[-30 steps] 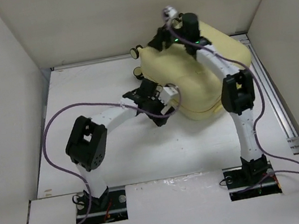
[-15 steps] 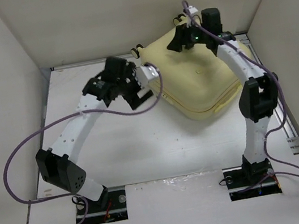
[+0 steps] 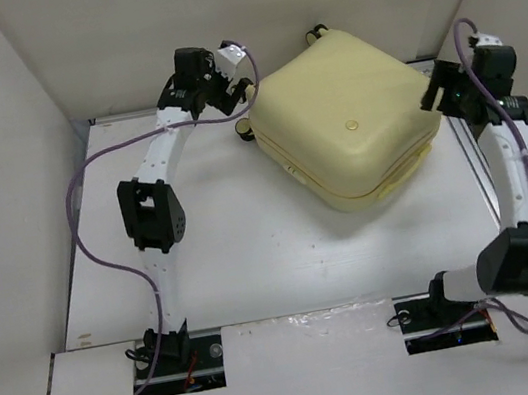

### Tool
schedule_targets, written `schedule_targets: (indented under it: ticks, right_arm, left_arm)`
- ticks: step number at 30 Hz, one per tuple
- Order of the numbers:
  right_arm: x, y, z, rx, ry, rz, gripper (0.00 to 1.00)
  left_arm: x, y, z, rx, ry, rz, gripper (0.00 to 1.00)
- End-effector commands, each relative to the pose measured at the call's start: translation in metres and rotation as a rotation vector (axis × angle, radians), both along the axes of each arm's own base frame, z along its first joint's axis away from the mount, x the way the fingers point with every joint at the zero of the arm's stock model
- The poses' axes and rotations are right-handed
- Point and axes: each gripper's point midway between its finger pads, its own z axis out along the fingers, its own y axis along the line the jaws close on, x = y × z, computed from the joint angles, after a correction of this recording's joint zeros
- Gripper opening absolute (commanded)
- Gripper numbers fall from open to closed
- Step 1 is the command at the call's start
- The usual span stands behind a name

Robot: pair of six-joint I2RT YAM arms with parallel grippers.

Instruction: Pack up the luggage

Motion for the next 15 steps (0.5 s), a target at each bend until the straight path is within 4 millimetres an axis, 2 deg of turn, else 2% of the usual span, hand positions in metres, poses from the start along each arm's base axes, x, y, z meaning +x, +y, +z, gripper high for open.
schedule_targets:
  ticks: [1, 3, 5, 6, 7, 8, 9, 10, 11, 12, 14, 15]
  right_arm:
    - [-0.042, -0.053, 0.007, -0.097, 0.002, -0.265, 0.84]
    - [-0.067, -0.064, 0.007, -0.135, -0.002, -0.337, 0.84]
    - [-0.083, -0.077, 0.004, -0.172, 0.003, -0.429, 0.84]
    - [-0.094, -0.079, -0.005, -0.166, 0.013, -0.469, 0.84]
    - [-0.098, -0.082, -0.011, -0.167, 0.017, -0.497, 0.84]
    - [-0.100, -0.086, -0.014, -0.170, 0.004, -0.530, 0.84]
    - [-0.102, -0.091, -0.024, -0.162, 0.017, -0.563, 0.84]
    - [-0.107, -0.096, -0.040, -0.137, 0.039, -0.607, 0.84]
    - [-0.107, -0.098, -0.045, -0.119, 0.039, -0.627, 0.84]
    - [-0.109, -0.106, -0.052, -0.118, 0.049, -0.676, 0.84]
    - [-0.104, -0.109, -0.070, -0.094, 0.081, -0.694, 0.84]
    - [-0.098, -0.104, -0.080, -0.061, 0.097, -0.666, 0.83]
  left_arm:
    - [0.037, 0.004, 0.073, -0.272, -0.152, 0.199, 0.92]
    - [0.049, 0.010, 0.078, -0.374, -0.171, 0.270, 0.81]
    - [0.054, 0.019, 0.068, -0.460, -0.147, 0.388, 0.73]
    - [0.057, 0.021, 0.070, -0.483, -0.161, 0.411, 0.71]
    - [0.059, 0.027, 0.072, -0.499, -0.172, 0.453, 0.73]
    - [0.061, 0.028, 0.065, -0.501, -0.163, 0.471, 0.77]
    - [0.067, 0.029, 0.050, -0.495, -0.141, 0.500, 0.81]
    - [0.071, 0.031, 0.042, -0.483, -0.129, 0.517, 0.87]
    - [0.074, 0.032, 0.034, -0.470, -0.116, 0.529, 0.89]
    - [0.079, 0.023, 0.026, -0.474, -0.097, 0.527, 0.92]
    - [0.076, 0.014, 0.009, -0.455, -0.027, 0.490, 0.95]
    - [0.073, 0.012, -0.003, -0.443, 0.005, 0.481, 0.95]
